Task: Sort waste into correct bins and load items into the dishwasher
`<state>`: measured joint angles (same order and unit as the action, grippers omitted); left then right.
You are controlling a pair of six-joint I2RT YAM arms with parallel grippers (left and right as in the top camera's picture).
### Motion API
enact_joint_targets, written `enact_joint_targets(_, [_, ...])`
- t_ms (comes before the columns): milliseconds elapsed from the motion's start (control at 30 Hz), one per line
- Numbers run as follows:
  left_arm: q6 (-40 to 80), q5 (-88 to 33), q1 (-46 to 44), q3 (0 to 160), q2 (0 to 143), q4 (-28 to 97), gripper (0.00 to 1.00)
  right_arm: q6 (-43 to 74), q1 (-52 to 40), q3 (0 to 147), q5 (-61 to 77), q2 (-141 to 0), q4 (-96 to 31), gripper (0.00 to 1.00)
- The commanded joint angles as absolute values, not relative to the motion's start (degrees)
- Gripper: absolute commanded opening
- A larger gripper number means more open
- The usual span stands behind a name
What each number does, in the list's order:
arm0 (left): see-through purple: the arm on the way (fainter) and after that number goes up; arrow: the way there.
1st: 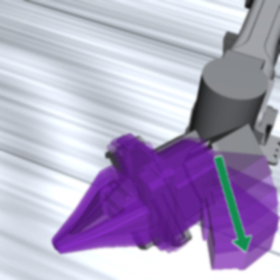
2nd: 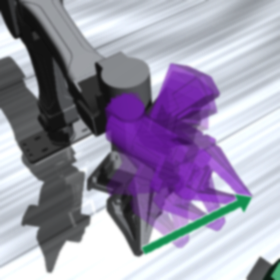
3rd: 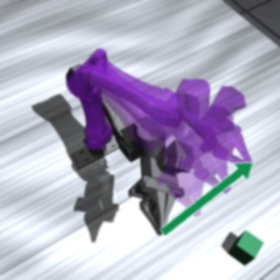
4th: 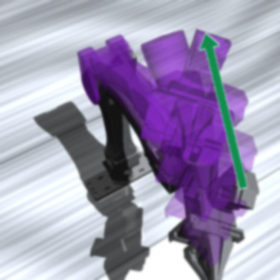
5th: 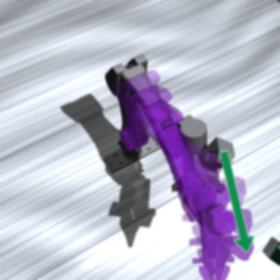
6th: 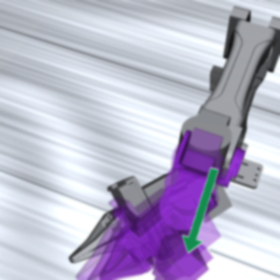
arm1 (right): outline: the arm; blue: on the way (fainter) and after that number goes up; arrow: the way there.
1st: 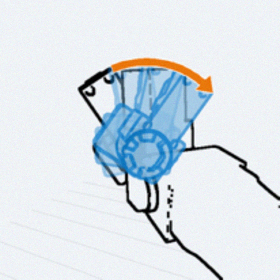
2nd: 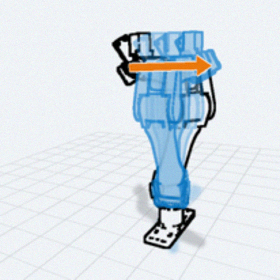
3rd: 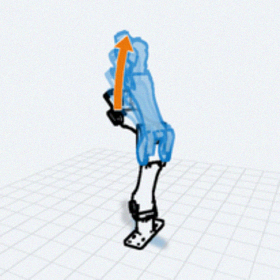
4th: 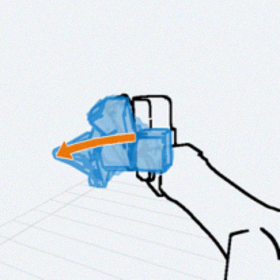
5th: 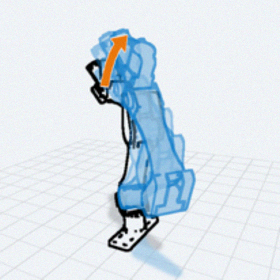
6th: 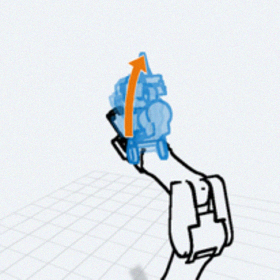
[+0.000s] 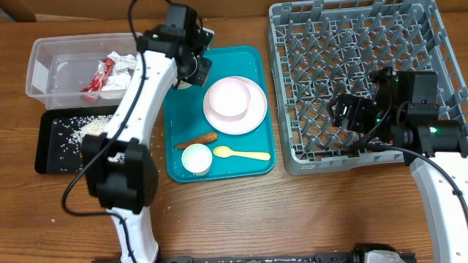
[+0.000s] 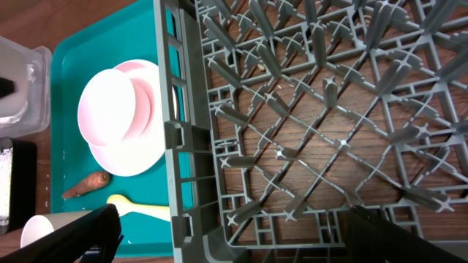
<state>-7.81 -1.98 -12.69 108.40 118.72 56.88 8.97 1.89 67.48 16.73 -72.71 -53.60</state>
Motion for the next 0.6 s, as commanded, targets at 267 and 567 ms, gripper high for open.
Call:
enact_joint_targets(267, [-3.8, 1.7, -12.9, 108.4, 130.4, 52.3, 0.04, 9.0, 2.3, 68.6, 17.3, -72.5, -53.5, 1.00])
enact_joint_targets(567, [-2.7, 1.4, -12.6, 111.9, 130.4, 55.7, 0.86, 9.0, 2.3, 68.6, 17.3, -72.5, -53.5, 1.00])
